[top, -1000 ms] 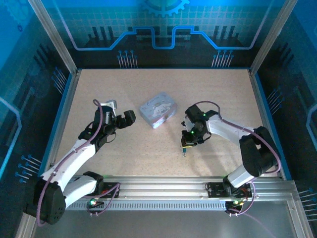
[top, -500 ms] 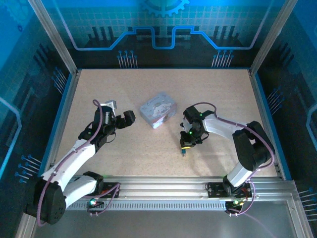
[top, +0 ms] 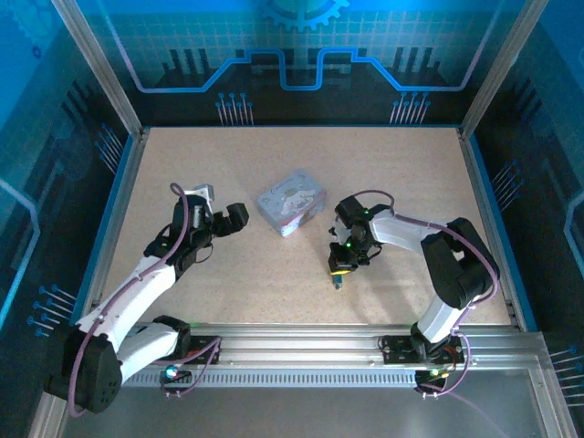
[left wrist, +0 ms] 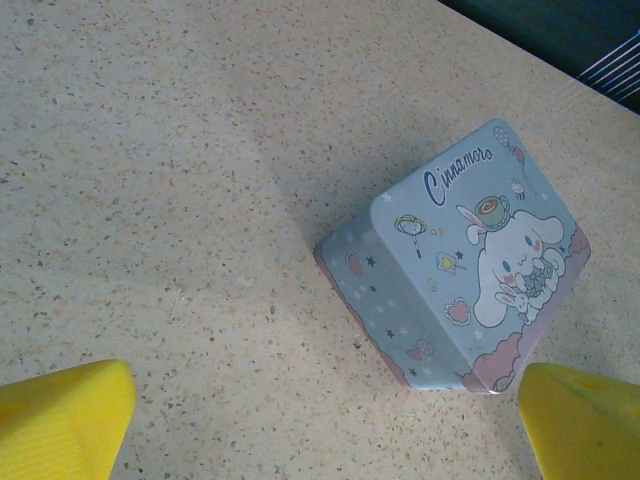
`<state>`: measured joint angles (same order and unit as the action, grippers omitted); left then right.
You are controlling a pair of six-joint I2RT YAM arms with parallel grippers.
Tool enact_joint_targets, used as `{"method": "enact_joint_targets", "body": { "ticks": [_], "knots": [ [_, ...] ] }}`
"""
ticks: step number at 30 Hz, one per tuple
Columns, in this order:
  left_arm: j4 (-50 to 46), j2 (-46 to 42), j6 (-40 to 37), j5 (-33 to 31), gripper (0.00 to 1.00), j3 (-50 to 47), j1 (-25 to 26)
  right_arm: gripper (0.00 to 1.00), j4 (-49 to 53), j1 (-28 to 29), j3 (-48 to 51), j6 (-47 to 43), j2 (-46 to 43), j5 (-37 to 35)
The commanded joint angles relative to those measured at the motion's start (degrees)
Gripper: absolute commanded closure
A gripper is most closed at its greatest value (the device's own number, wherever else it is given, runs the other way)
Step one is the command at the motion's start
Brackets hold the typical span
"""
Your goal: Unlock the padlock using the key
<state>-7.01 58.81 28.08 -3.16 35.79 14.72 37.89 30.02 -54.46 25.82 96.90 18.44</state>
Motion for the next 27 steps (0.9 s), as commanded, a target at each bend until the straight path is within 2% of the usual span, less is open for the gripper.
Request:
{"method": "enact_joint_targets", "body": {
  "ticks": [1, 17, 27],
  "knots": [
    [1.4, 0.1, -1.0, 1.1, 0.01, -0.6, -0.7, 0.89, 0.2, 0.8, -0.6, -0.3, 1.0, 1.0],
    [0.4, -1.1, -1.2, 1.0, 0.01, -0.5, -0.8, 0.81, 1.8, 0.8, -1.4, -1.1, -2.0, -0.9],
    [-1.0, -2.3, -1.3, 0.9, 0.01, 0.7, -1.1, 0.77, 3.3, 0.7, -3.2, -4.1, -11.3, -5.1]
  ]
}}
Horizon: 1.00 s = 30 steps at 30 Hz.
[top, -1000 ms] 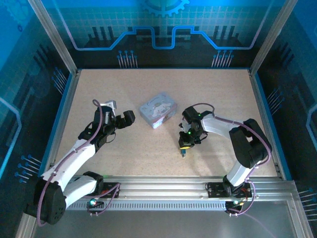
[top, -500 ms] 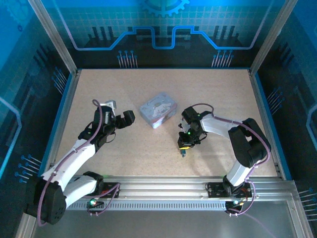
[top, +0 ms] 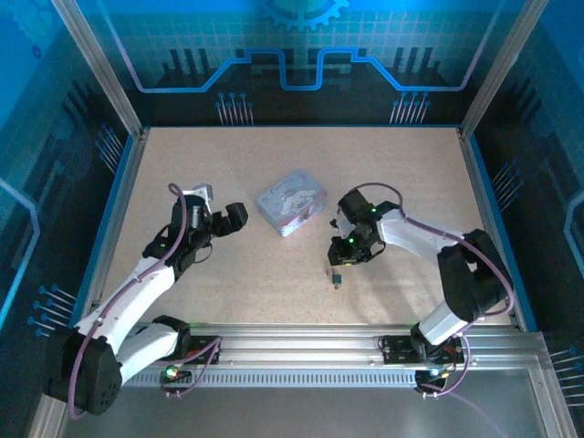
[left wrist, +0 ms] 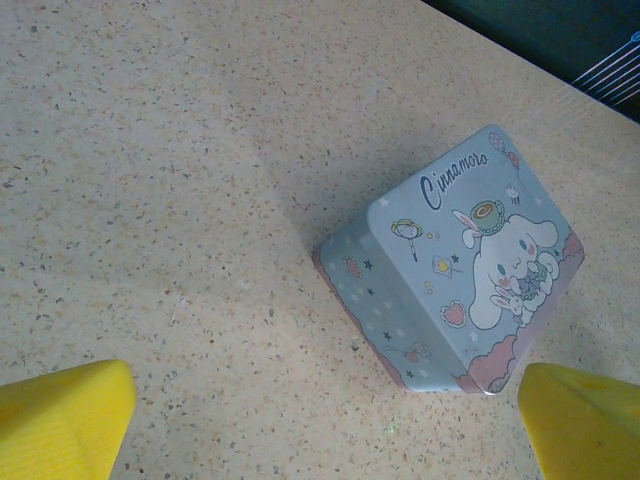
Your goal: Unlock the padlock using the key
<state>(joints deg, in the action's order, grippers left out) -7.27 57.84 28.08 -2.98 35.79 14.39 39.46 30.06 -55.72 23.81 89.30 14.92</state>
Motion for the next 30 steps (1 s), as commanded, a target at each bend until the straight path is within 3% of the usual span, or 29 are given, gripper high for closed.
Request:
{"method": "enact_joint_targets", "body": {
  "ticks": [1, 14, 30],
  "knots": [
    [-1.0, -1.5, -1.2, 0.7, 0.01, 0.8, -0.8, 0.77, 1.8, 0.6, -2.3, -2.5, -5.2, -2.1],
    [-2.8, -4.1, 0.2, -1.1, 0.01, 2.3, -1.6, 0.62, -4.0, -4.1, -0.3, -6.9, -27.0, -8.2],
    [-1.1, -4.2, 4.1, -5.6, 0.01, 1.1, -2.5, 0.36, -18.2, -20.0, 14.4, -13.8, -44.2, -13.3]
  ]
}}
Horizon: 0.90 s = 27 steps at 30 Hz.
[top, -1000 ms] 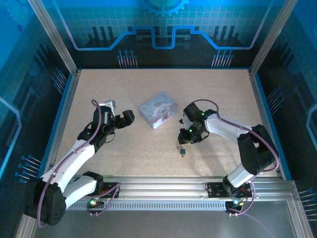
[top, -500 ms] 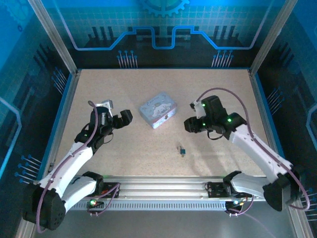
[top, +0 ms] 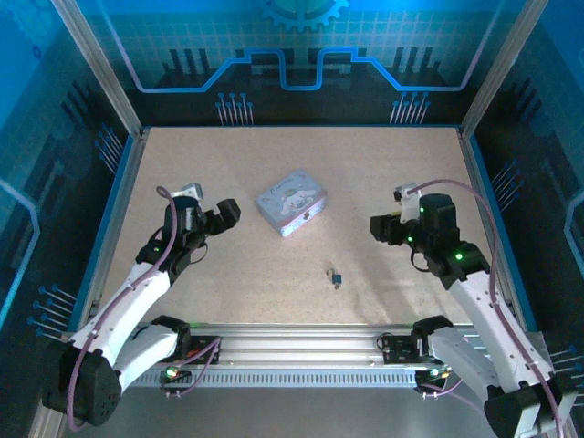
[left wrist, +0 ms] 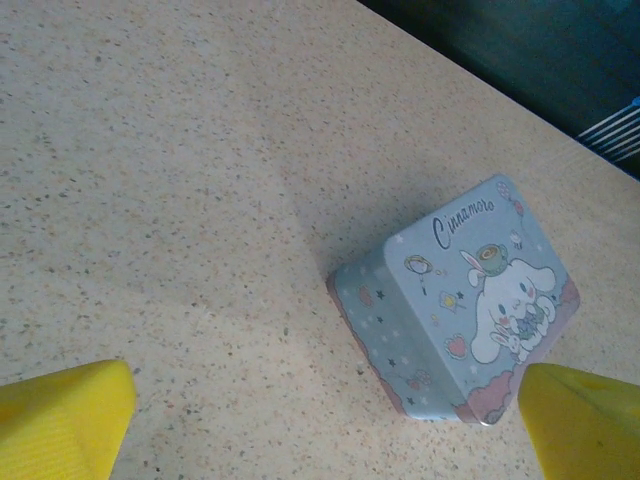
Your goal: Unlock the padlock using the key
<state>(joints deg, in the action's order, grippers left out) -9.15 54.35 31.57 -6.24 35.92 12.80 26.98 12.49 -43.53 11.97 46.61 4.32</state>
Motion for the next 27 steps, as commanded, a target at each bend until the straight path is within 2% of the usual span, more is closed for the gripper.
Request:
{"method": "enact_joint_targets", "body": {
  "ticks": [1, 5, 11, 15, 18, 22, 27],
  "knots": [
    [0.8, -0.7, 0.5, -2.7, 0.01, 0.9, -1.0, 0.33, -7.1, -3.4, 2.9, -2.0, -1.8, -3.1],
    [0.5, -0.5, -0.2, -4.0, 0.01, 1.6, -1.4, 0.23, -12.9, -7.5, 5.5, -2.2, -2.2, -3.7],
    [0.5, -0.3, -1.8, -7.3, 0.01, 1.9, -1.7, 0.00, -18.8, -12.6, 8.4, -1.3, -1.1, -3.3],
    [1.4, 0.9, -4.6, -11.7, 0.01, 1.8, -1.9, 0.00, -24.5, -15.0, 12.4, -2.0, -0.6, -2.8],
    [4.6, 2.7, -8.5, -15.4, 0.01, 0.6, -2.0, 0.00, -32.4, -15.8, 17.9, -3.9, 0.1, -3.7],
    [15.8, 5.3, -16.8, -17.2, 0.01, -4.2, -2.1, 0.00, -43.0, -16.1, 24.3, -7.2, 3.6, -7.1],
    [28.6, 10.7, -24.7, -19.2, 0.01, -8.6, -2.4, 0.00, -49.9, -16.7, 25.1, -8.7, 12.9, -8.2]
  ]
}}
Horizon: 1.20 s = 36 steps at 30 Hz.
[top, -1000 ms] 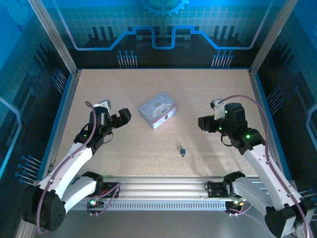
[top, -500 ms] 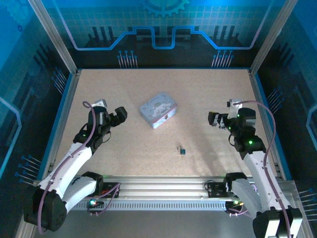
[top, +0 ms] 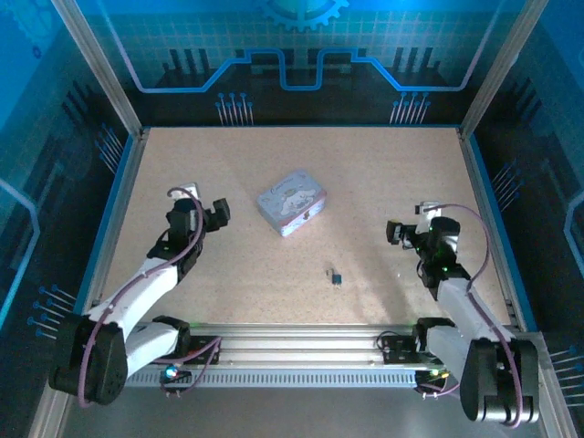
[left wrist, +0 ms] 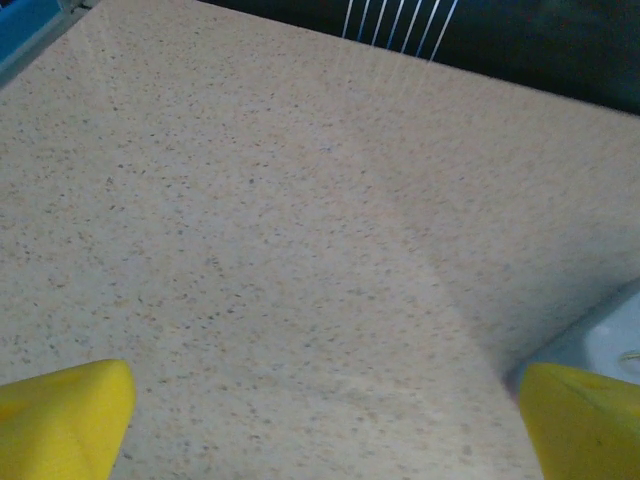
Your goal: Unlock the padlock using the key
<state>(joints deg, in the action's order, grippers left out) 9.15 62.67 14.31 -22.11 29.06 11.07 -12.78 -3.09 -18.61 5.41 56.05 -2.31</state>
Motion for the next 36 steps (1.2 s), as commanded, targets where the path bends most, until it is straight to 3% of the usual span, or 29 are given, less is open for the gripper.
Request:
{"method": "enact_joint_targets", "body": {
  "ticks": [1, 7, 12, 21, 22, 27, 30, 36],
  "knots": [
    [11.4, 3.5, -8.1, -3.5, 0.01, -1.8, -0.8, 0.00, -12.3, -1.1, 0.2, -1.9, 5.1, -1.0],
    [19.9, 11.2, -11.3, -1.7, 0.01, -2.2, -1.9, 0.00, -25.4, -1.1, -0.6, -1.0, 15.7, 0.8],
    [25.3, 16.0, -14.1, 0.0, 0.01, -3.1, -2.3, 0.00, -27.8, -0.7, -2.6, 0.1, 20.4, 5.0],
    [40.4, 21.7, -20.8, 8.0, 0.01, -6.9, -3.2, 0.00, -37.9, 2.9, -2.4, -3.2, 29.9, 3.8],
    [38.9, 21.2, -19.8, 7.7, 0.01, -6.9, -3.6, 0.00, -33.2, 3.1, -4.2, -3.5, 29.3, 3.8],
    [43.1, 22.2, -17.6, 11.1, 0.01, -8.7, -6.1, 0.00, -30.5, 6.2, -6.2, -5.9, 30.2, -0.4],
    [53.2, 27.3, -17.3, 15.8, 0.01, -11.0, -8.3, 0.00, -30.1, 6.2, -6.3, -5.8, 30.1, -0.4],
    [43.8, 26.1, -15.1, 17.4, 0.01, -7.3, -9.9, 0.00, -30.2, 6.2, -6.1, -5.9, 30.1, -0.4]
  ]
}}
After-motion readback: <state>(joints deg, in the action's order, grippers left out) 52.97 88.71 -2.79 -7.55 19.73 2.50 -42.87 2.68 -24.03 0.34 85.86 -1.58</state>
